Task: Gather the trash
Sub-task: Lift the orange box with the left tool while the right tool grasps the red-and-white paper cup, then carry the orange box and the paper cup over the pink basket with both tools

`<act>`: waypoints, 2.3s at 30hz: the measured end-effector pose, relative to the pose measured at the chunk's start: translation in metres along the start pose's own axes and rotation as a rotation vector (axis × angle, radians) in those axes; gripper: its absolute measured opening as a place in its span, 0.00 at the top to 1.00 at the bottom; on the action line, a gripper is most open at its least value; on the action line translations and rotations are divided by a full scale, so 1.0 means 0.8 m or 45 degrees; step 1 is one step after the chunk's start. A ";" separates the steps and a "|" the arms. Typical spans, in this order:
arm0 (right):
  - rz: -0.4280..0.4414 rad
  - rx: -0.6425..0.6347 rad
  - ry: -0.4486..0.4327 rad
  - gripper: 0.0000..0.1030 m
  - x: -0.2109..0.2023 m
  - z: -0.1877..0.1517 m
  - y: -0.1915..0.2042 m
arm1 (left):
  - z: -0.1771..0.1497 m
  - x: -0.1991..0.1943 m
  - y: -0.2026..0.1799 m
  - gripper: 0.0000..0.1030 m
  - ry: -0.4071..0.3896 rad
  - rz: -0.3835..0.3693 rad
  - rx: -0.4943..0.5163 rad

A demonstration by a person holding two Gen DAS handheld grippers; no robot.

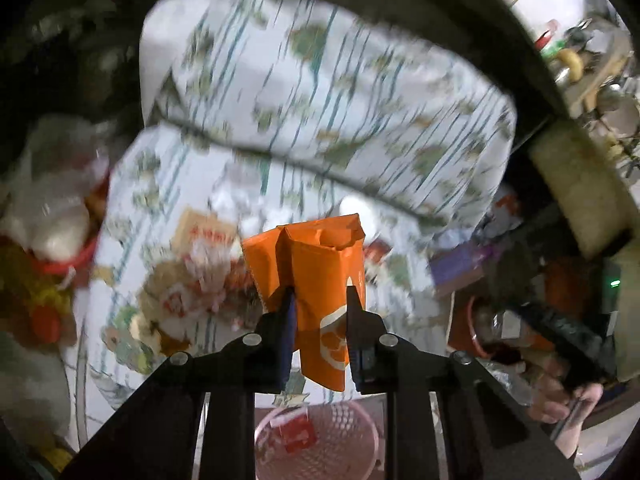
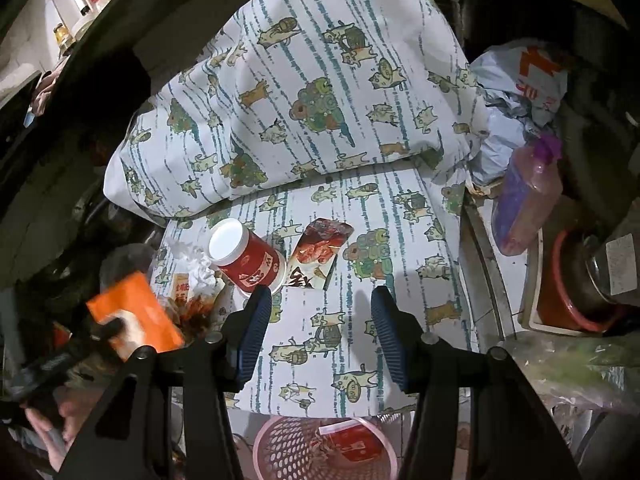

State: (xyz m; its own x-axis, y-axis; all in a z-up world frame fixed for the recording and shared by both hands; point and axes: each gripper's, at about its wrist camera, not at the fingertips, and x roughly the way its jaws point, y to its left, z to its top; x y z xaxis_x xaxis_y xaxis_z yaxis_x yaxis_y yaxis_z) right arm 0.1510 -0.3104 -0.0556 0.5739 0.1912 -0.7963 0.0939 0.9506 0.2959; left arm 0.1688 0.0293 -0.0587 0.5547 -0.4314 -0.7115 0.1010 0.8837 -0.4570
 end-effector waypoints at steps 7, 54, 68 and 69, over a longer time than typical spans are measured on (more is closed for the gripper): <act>-0.009 -0.089 -0.022 0.49 0.003 -0.006 0.046 | 0.005 -0.060 -0.004 0.77 -0.276 0.151 0.013; -0.138 -0.521 0.021 0.38 0.131 0.031 0.204 | 0.049 -0.089 0.068 0.76 -0.230 0.388 -0.035; -0.031 -0.434 -0.118 0.38 -0.003 0.006 0.181 | 0.014 -0.085 0.041 0.76 -0.215 0.461 0.078; -0.033 -0.430 -0.135 0.38 -0.011 0.003 0.179 | 0.012 -0.088 0.039 0.76 -0.220 0.446 0.074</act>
State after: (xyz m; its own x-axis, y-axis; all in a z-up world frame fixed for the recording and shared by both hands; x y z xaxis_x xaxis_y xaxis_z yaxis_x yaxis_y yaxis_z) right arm 0.1616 -0.1762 -0.0049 0.6579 0.1561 -0.7367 -0.1546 0.9854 0.0707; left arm 0.1410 0.0891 -0.0175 0.6945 -0.0695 -0.7161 -0.0752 0.9829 -0.1683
